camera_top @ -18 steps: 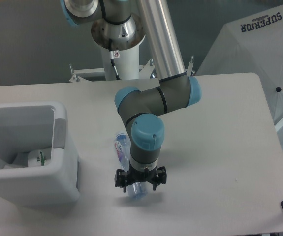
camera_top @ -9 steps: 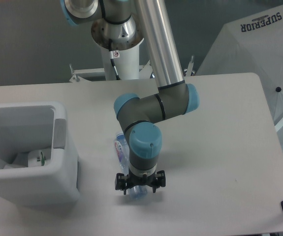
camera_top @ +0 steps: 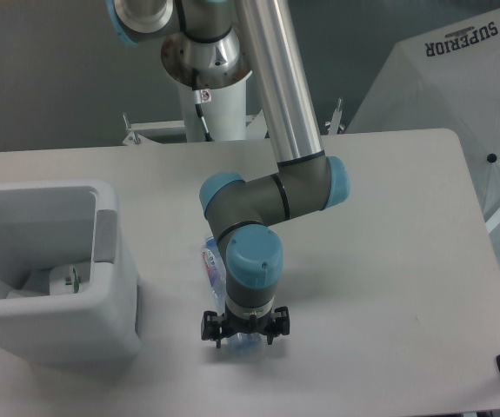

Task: Place the trash in the trash can
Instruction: 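Lower the gripper onto the bottle's cap end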

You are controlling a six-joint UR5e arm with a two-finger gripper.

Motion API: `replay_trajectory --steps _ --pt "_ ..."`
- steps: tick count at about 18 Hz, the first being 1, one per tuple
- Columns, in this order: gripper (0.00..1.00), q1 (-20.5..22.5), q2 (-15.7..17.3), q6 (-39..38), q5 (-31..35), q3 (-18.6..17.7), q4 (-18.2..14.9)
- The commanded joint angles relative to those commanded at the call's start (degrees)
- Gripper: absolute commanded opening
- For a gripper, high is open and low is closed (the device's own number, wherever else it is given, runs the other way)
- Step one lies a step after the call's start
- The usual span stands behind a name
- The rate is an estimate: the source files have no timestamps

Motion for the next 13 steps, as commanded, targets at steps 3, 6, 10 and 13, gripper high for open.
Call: replay_trajectory --steps 3,6,10,13 --pt "0.88 0.0 0.0 0.0 0.17 -0.26 0.0" --pt "0.86 -0.09 0.0 0.0 0.18 -0.26 0.0" --pt "0.86 0.0 0.09 0.0 0.18 -0.44 -0.09" --pt "0.83 -0.09 0.09 0.0 0.18 -0.44 -0.09"
